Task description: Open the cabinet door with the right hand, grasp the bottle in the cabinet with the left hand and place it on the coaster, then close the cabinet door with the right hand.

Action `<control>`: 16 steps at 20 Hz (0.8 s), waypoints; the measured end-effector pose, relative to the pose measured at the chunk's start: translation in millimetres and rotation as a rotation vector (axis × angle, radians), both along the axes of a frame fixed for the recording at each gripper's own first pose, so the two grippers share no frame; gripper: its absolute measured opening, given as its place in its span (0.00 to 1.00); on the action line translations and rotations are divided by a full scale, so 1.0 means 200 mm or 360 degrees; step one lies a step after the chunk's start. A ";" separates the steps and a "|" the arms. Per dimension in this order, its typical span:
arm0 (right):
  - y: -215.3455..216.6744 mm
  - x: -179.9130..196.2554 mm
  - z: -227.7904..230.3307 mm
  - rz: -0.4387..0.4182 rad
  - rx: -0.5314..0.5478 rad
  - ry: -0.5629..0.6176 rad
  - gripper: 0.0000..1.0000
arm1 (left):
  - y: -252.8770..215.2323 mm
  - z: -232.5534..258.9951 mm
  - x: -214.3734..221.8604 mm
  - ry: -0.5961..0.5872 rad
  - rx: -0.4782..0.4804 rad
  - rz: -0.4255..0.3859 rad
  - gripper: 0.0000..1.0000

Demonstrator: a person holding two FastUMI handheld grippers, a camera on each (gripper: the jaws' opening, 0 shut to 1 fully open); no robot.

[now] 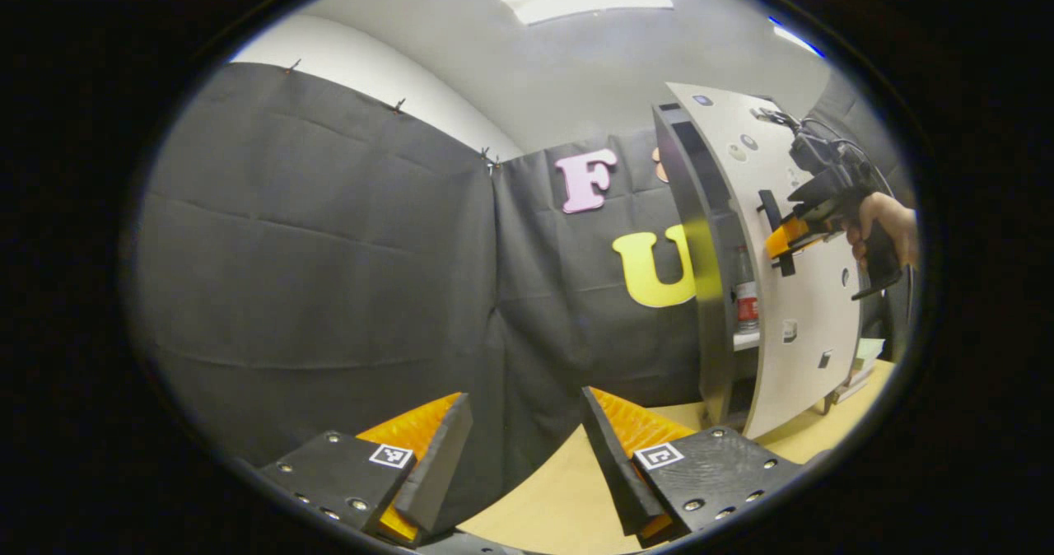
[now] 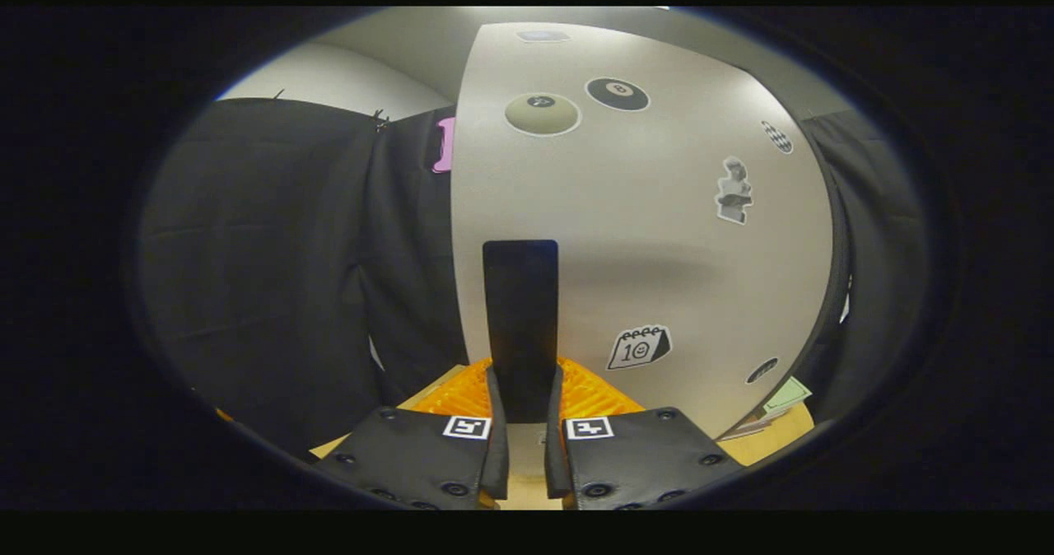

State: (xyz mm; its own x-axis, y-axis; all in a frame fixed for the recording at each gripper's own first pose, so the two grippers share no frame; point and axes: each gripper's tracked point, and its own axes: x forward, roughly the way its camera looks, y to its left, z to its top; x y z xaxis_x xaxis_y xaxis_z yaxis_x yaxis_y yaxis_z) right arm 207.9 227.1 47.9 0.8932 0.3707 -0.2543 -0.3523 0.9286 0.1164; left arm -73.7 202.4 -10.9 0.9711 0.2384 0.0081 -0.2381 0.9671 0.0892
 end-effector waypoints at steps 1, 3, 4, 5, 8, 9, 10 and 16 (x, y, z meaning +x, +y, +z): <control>-0.01 -0.02 0.00 0.0006 0.0000 0.0001 0.18 | -0.01 0.01 -0.01 -0.0006 0.0003 -0.0024 0.80; -0.05 -0.06 0.01 0.0017 0.0007 0.0003 0.18 | -0.02 0.00 0.00 -0.0019 0.0000 -0.0073 0.80; -0.07 -0.08 0.01 0.0024 0.0007 0.0001 0.18 | -0.04 0.01 0.00 -0.0025 0.0001 -0.0098 0.80; -0.07 -0.10 0.01 0.0030 0.0006 -0.0001 0.18 | -0.05 0.02 0.00 -0.0027 0.0001 -0.0117 0.80; -0.11 -0.13 0.01 0.0045 0.0003 -0.0005 0.19 | -0.11 0.02 0.01 -0.0022 -0.0007 -0.0175 0.80; -0.13 -0.15 0.01 0.0050 0.0001 -0.0008 0.19 | -0.13 0.02 0.04 -0.0021 -0.0010 -0.0191 0.80; -0.14 -0.17 0.02 0.0052 0.0005 -0.0010 0.18 | -0.16 0.01 0.09 -0.0020 -0.0011 -0.0205 0.80; -0.24 -0.25 0.02 0.0063 0.0021 0.0013 0.20 | -0.23 0.00 0.17 -0.0023 -0.0030 -0.0302 0.80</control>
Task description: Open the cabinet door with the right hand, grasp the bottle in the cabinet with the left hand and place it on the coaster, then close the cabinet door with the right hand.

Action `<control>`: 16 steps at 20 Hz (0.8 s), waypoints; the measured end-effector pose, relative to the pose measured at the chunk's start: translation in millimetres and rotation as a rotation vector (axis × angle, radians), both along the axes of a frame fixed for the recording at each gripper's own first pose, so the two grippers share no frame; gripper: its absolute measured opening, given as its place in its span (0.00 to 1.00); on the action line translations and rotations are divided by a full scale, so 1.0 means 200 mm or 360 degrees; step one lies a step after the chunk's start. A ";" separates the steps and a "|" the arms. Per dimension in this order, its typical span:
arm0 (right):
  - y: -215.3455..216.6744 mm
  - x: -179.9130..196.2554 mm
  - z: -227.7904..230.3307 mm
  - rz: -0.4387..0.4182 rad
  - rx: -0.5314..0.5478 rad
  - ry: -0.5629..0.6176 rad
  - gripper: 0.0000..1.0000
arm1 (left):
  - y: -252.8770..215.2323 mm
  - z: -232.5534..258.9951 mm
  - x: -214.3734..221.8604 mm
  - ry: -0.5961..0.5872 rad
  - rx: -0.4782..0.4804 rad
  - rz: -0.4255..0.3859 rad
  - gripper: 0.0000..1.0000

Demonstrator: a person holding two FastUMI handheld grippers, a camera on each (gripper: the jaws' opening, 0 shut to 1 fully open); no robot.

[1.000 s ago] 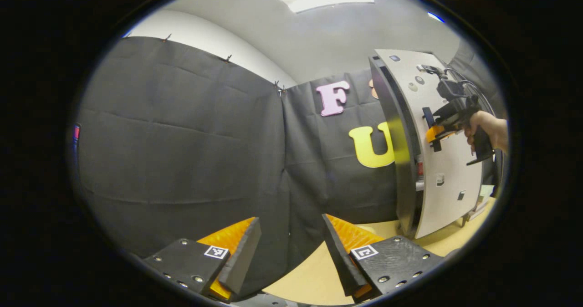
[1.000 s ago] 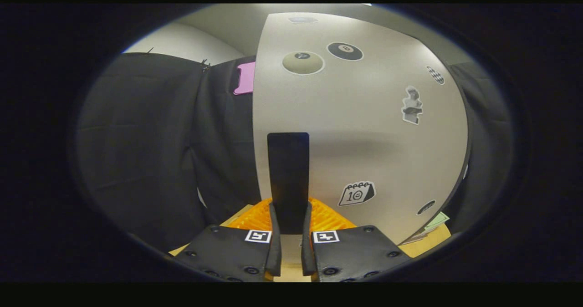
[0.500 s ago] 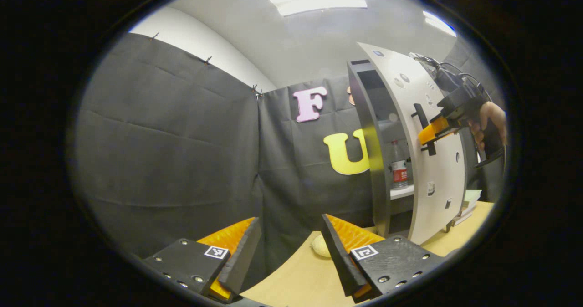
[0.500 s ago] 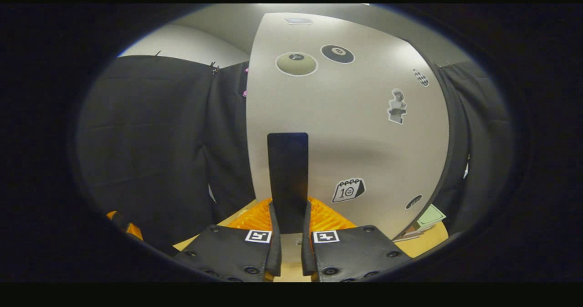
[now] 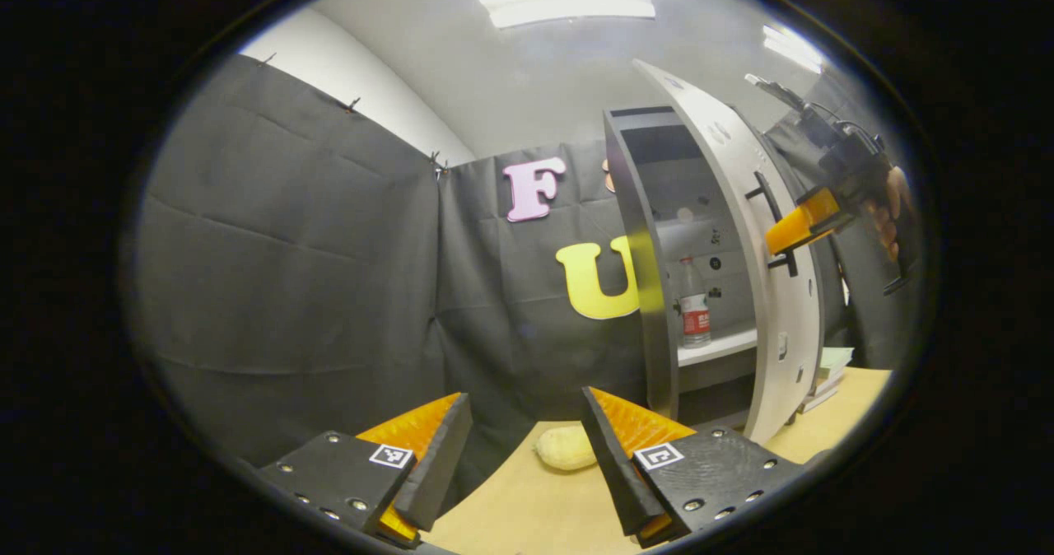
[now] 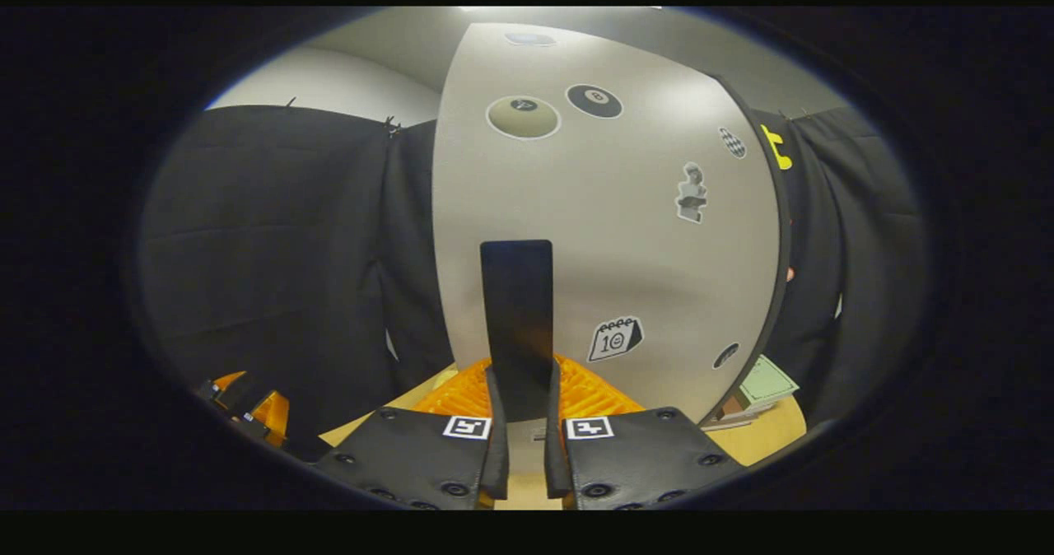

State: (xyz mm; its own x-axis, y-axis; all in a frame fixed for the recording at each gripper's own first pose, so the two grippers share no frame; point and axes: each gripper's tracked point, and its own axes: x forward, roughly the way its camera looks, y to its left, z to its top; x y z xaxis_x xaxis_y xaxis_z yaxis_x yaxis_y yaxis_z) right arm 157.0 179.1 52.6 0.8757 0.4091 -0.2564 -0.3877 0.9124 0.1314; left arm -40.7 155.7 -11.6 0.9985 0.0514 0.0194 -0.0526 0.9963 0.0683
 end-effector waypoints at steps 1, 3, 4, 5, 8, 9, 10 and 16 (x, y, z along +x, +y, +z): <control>-0.02 -0.02 0.01 -0.0004 -0.0002 0.0002 0.19 | -0.03 0.00 0.02 -0.0001 -0.0011 -0.0025 0.80; -0.06 -0.06 0.01 -0.0009 0.0005 0.0007 0.19 | -0.10 0.01 0.04 -0.0008 -0.0023 -0.0074 0.82; -0.08 -0.09 0.01 -0.0009 0.0007 0.0013 0.18 | -0.13 0.02 0.05 -0.0015 -0.0028 -0.0096 0.82; -0.10 -0.11 0.01 -0.0008 0.0010 0.0020 0.19 | -0.17 0.03 0.06 -0.0021 -0.0037 -0.0119 0.82; -0.16 -0.14 0.02 0.0006 0.0011 0.0039 0.20 | -0.32 0.04 0.06 -0.0026 -0.0069 -0.0195 0.82; -0.18 -0.16 0.02 0.0015 0.0010 0.0045 0.20 | -0.37 0.03 0.07 -0.0021 -0.0081 -0.0209 0.82; -0.21 -0.18 0.02 0.0028 0.0005 0.0052 0.19 | -0.42 0.03 0.08 -0.0012 -0.0099 -0.0225 0.82; -0.33 -0.22 0.01 0.0071 0.0032 0.0068 0.18 | -0.71 0.05 0.03 0.0034 -0.0132 -0.0321 0.80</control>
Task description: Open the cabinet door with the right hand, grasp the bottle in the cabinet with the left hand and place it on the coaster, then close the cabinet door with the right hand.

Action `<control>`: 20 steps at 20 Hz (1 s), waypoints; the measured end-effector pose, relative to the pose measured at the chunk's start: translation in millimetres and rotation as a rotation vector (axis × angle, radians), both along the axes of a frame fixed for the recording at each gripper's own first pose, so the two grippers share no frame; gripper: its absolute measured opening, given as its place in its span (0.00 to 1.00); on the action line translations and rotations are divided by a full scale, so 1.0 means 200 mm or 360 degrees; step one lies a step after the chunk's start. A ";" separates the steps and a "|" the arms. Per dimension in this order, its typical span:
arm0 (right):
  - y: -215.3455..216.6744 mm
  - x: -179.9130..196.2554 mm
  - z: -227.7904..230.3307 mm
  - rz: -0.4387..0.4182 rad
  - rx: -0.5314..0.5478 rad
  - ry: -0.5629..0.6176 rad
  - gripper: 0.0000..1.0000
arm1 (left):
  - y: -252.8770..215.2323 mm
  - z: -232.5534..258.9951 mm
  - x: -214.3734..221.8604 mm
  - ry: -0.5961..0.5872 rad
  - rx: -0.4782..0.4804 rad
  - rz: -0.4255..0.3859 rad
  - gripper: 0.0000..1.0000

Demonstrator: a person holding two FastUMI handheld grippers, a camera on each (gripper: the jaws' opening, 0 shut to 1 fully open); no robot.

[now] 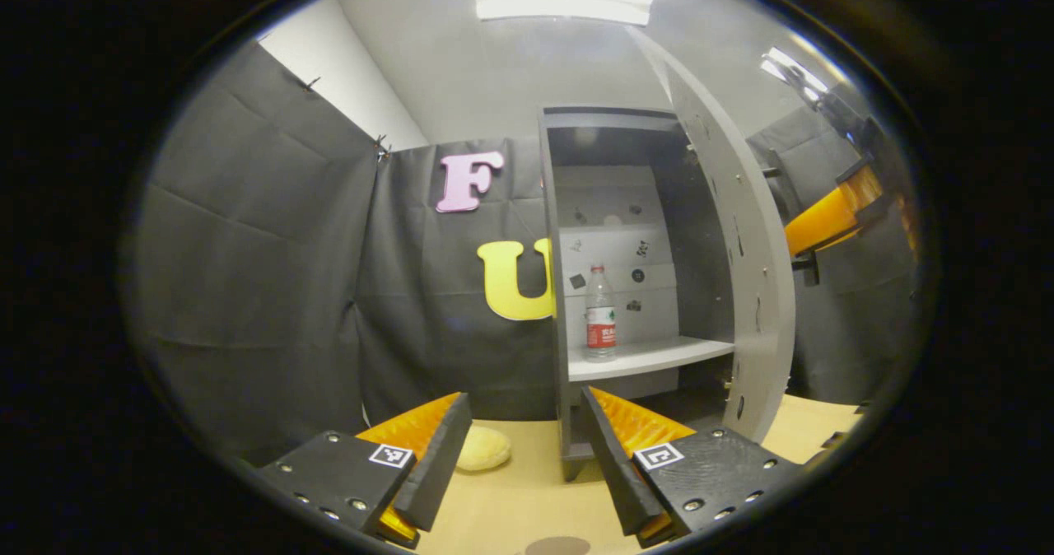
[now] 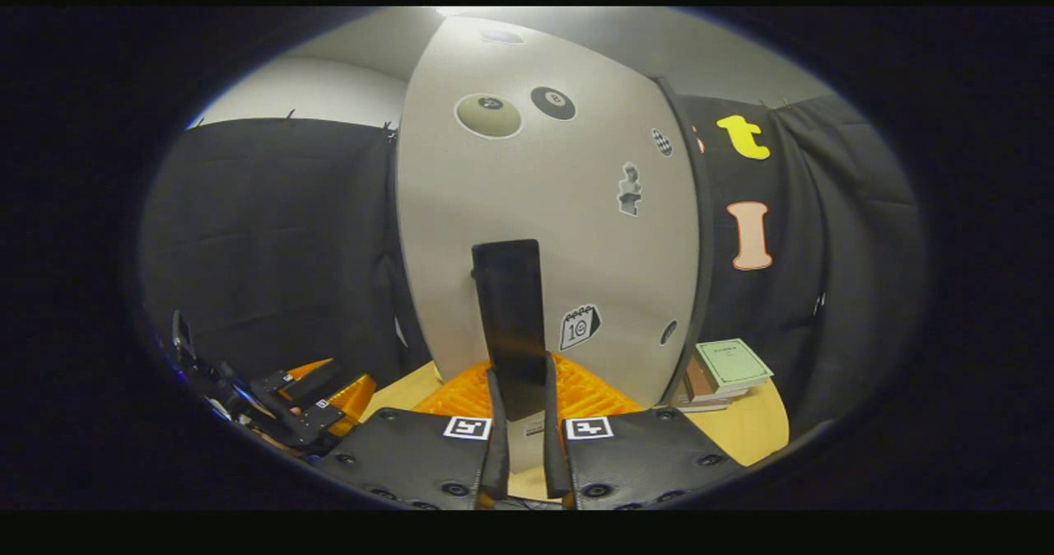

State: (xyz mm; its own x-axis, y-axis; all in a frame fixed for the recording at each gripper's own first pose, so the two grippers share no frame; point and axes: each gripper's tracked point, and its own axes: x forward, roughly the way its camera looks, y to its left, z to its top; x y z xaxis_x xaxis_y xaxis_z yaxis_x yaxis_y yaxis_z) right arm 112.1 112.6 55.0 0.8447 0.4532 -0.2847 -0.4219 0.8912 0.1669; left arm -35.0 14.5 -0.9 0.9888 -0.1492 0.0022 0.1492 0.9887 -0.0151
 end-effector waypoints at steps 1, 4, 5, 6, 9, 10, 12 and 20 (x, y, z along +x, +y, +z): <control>-0.01 0.00 0.00 0.0012 0.0010 0.0004 0.18 | -0.04 0.01 0.00 -0.0005 0.0001 -0.0010 0.80; -0.03 0.01 0.00 0.0036 0.0050 -0.0002 0.19 | -0.18 0.04 -0.03 -0.0012 -0.0002 -0.0042 0.80; -0.04 0.00 0.00 0.0036 0.0053 -0.0002 0.17 | -0.22 0.05 -0.03 -0.0005 -0.0002 -0.0053 0.80; -0.05 0.01 0.00 0.0034 0.0055 -0.0005 0.20 | -0.26 0.04 -0.04 0.0002 -0.0005 -0.0063 0.80; -0.07 0.00 0.00 0.0018 0.0051 -0.0012 0.17 | -0.36 0.04 -0.05 0.0014 -0.0007 -0.0087 0.80; -0.09 0.00 0.00 0.0009 0.0049 -0.0014 0.17 | -0.39 0.05 -0.06 0.0015 0.0000 -0.0089 0.80; -0.11 0.01 0.00 -0.0011 0.0043 -0.0018 0.17 | -0.43 0.05 -0.08 0.0016 0.0004 -0.0093 0.80; -0.20 0.04 0.00 -0.0140 0.0033 -0.0061 0.17 | -0.52 0.11 -0.18 -0.0007 0.0031 -0.0094 0.80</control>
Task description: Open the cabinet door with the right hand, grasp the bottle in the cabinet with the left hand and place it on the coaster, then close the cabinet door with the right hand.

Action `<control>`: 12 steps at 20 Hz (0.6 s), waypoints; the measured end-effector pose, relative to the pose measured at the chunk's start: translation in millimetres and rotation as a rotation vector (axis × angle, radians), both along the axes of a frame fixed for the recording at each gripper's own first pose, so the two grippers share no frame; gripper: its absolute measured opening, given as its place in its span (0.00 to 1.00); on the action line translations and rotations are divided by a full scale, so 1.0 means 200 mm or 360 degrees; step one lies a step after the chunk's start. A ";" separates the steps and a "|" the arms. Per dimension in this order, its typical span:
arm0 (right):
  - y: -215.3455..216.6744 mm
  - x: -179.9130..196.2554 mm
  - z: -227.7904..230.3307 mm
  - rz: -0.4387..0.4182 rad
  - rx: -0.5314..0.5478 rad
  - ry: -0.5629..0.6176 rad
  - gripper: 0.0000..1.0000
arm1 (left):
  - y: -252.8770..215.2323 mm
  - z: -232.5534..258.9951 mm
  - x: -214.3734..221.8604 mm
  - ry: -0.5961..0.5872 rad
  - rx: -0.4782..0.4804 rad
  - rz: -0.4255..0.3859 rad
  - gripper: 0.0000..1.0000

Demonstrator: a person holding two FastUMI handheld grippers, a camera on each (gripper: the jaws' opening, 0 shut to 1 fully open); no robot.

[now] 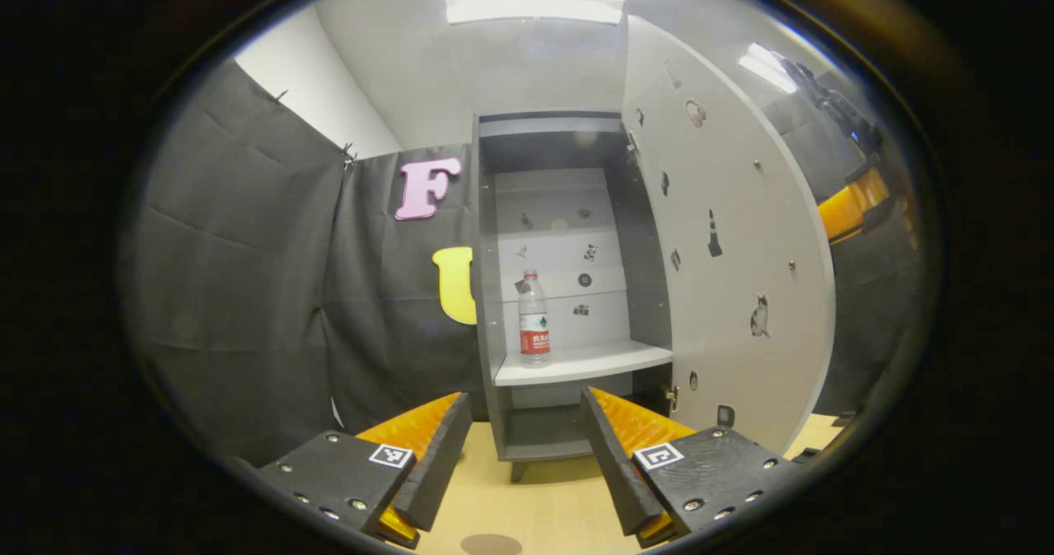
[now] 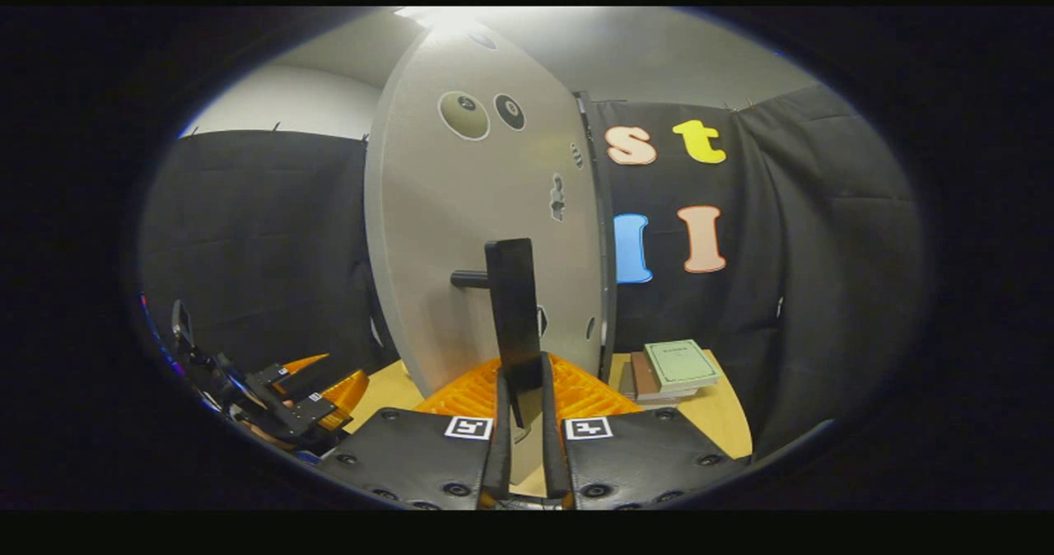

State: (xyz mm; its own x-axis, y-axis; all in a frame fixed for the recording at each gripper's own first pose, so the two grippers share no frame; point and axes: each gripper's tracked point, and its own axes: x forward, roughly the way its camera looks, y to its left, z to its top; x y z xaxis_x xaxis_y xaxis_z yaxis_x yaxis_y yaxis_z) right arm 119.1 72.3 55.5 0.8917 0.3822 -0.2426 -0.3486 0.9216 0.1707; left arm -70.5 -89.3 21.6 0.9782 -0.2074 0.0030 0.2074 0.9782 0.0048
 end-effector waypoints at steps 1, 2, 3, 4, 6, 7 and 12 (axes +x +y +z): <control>0.01 0.00 0.00 -0.0010 0.0024 0.0008 0.18 | -0.01 0.01 -0.02 -0.0005 0.0008 0.0002 0.80; 0.01 0.00 0.00 -0.0021 0.0041 0.0011 0.18 | -0.01 0.02 -0.03 -0.0011 0.0016 0.0004 0.80; 0.01 0.00 0.01 -0.0038 0.0048 0.0009 0.17 | -0.01 0.02 -0.04 -0.0016 0.0022 0.0003 0.80; -0.01 0.01 0.00 -0.0057 0.0046 0.0004 0.19 | -0.02 0.03 -0.04 -0.0020 0.0028 0.0005 0.80; -0.05 0.02 0.00 -0.0111 0.0042 -0.0003 0.18 | -0.03 0.03 -0.05 -0.0023 0.0038 0.0014 0.80; -0.07 0.03 0.00 -0.0146 0.0037 -0.0003 0.14 | -0.03 0.03 -0.05 -0.0021 0.0039 0.0018 0.80; -0.07 0.03 0.00 -0.0197 0.0131 0.0020 0.11 | -0.08 0.03 -0.06 -0.0038 0.0060 0.0037 0.80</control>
